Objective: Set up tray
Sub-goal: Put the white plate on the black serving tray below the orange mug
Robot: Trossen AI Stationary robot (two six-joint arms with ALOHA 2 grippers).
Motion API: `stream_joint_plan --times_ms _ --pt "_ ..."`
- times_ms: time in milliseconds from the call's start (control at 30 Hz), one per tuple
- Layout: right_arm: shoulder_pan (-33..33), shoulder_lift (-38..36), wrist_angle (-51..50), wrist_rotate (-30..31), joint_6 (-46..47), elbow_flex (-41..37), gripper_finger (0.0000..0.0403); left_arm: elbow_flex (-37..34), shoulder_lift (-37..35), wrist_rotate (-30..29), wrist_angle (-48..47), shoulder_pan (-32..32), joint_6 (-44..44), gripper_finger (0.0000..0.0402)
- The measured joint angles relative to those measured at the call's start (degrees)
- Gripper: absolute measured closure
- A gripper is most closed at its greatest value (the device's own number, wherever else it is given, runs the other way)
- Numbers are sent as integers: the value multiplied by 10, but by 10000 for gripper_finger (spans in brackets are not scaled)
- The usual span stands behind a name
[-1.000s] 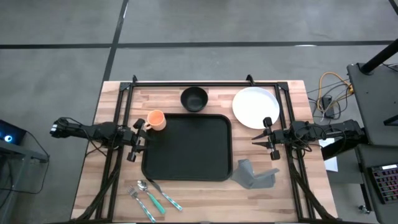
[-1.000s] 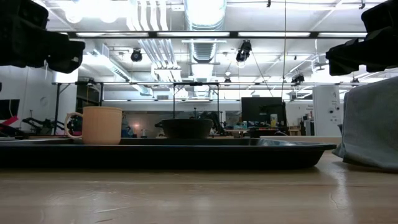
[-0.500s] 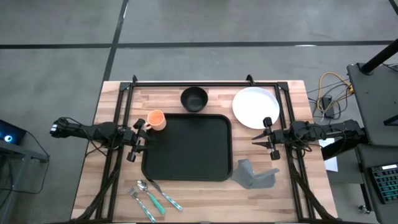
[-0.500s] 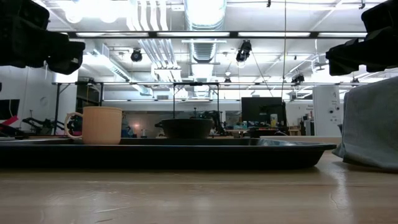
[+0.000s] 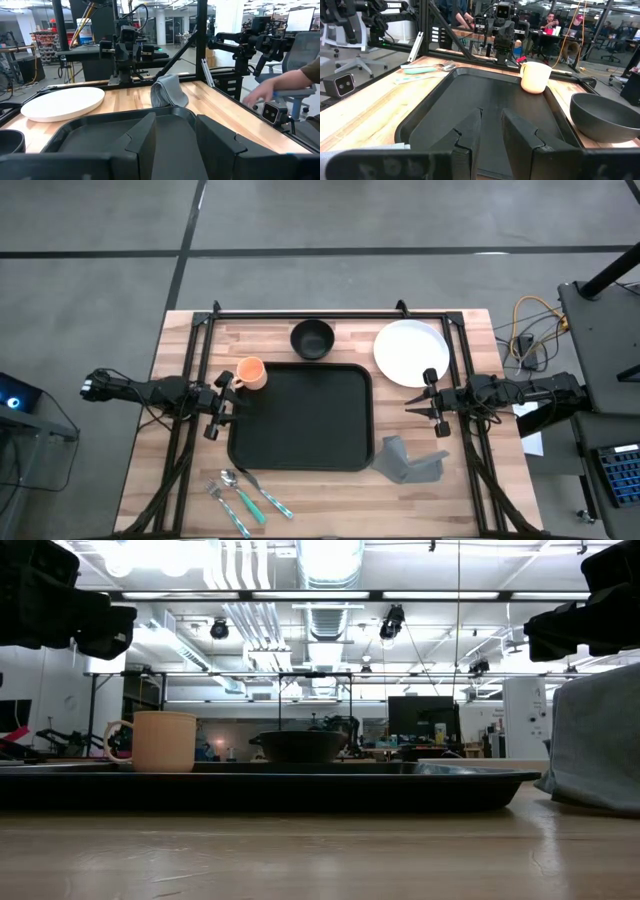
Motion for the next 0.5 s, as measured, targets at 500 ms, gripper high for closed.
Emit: stream_joint_plan --times_ms 500 --pt "0 0 37 0 9 0 335 0 0 0 0 0 0 283"
